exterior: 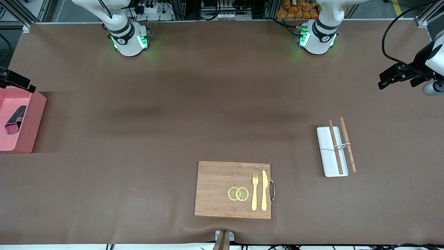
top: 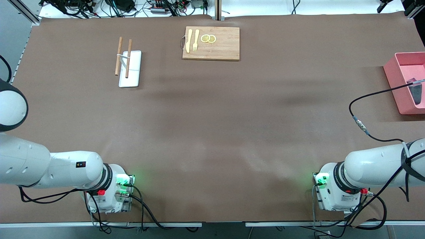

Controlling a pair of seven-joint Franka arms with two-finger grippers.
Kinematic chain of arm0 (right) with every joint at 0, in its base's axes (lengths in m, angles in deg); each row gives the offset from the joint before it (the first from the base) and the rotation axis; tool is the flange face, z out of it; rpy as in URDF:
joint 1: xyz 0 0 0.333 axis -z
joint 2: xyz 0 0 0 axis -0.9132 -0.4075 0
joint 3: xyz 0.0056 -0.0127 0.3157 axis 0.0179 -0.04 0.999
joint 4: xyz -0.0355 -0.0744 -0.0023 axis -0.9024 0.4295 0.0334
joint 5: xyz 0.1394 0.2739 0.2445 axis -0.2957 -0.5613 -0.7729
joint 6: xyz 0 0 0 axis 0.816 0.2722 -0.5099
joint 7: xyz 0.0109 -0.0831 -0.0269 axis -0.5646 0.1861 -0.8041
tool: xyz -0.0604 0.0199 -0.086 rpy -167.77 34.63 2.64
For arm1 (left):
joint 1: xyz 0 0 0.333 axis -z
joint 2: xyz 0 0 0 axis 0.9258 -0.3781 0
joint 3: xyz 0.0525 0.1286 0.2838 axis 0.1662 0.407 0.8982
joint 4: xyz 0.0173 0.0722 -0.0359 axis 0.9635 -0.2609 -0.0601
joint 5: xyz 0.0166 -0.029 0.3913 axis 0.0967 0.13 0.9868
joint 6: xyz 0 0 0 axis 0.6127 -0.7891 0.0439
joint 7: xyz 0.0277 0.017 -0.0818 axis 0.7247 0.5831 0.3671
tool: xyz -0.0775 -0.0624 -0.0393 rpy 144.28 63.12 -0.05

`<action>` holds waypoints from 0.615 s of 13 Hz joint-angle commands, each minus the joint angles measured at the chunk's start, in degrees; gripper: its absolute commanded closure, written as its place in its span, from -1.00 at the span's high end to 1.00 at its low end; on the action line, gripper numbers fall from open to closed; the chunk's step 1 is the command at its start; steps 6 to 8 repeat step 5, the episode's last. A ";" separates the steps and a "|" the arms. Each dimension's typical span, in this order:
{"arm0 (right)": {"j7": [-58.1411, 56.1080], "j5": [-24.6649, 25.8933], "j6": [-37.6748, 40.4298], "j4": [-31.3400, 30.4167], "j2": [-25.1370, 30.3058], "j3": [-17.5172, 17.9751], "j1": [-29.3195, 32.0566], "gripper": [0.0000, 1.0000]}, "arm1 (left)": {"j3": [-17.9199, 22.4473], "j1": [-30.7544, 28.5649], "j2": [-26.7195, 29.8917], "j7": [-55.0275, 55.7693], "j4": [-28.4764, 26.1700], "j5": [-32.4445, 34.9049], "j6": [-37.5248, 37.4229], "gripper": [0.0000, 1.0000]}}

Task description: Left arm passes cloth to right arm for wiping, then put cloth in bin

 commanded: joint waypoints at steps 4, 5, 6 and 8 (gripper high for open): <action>-0.42 0.14 0.76 -0.81 1.16 0.67 0.20 1.00 | -0.53 0.46 -0.14 0.39 2.93 -0.67 -0.42 1.00; -0.42 0.14 0.94 -0.81 1.16 0.58 0.20 1.00 | -0.53 0.46 -0.14 0.39 2.93 -0.32 -0.42 1.00; -0.42 0.14 0.94 -0.81 1.16 0.58 0.20 1.00 | -0.53 0.46 -0.14 0.39 2.93 -0.32 -0.42 1.00; -0.42 0.14 0.94 -0.81 1.16 0.58 0.20 1.00 | -0.53 0.46 -0.14 0.39 2.93 -0.32 -0.42 1.00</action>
